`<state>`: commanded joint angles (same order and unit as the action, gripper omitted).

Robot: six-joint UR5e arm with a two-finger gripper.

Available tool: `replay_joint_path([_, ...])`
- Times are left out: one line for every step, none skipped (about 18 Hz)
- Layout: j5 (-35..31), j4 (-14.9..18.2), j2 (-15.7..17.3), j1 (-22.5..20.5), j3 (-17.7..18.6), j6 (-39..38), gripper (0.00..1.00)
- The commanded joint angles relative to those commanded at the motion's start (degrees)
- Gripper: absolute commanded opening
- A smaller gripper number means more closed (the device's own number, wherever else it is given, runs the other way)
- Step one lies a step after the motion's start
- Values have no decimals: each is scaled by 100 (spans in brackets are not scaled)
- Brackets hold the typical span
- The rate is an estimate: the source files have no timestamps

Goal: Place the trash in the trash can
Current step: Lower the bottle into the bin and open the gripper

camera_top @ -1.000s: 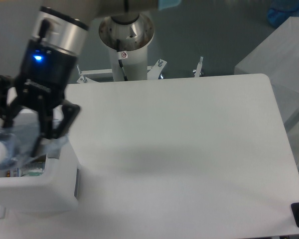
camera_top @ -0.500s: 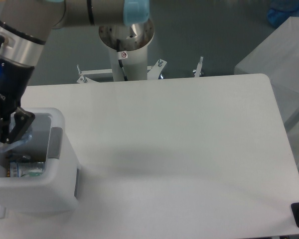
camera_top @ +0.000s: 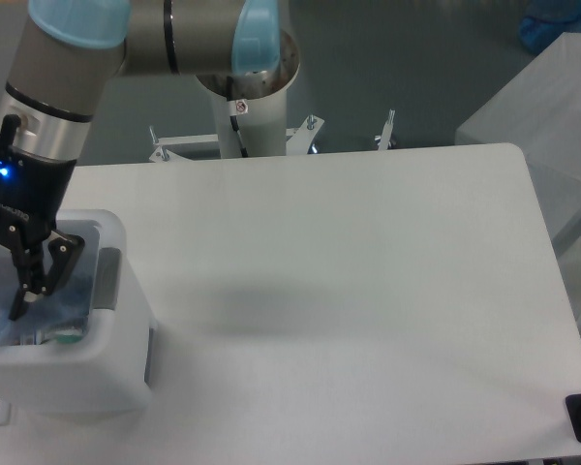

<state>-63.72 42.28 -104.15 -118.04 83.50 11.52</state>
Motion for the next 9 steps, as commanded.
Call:
replay_joint_path([0,0,9,-9,-9,-114,100])
replay_joint_path([9,0,26,-9,-9,-185,100])
replay_joint_path([9,0,26,-9,-26,-133,100])
replay_joint_path([9,0,0,-17,-87,-150,100])
replay_joint_path([9,0,-17,-87,-123,-142,100])
replay_joint_path([9,0,-18,-175,-193,-124,100])
replay_joint_path([9,0,-26,-332,-263,-115,100])
replay_joint_path([9,-9,-26,-517,-290,-72,100])
replay_joint_path([0,-9,-44,-684,-325,-2,100])
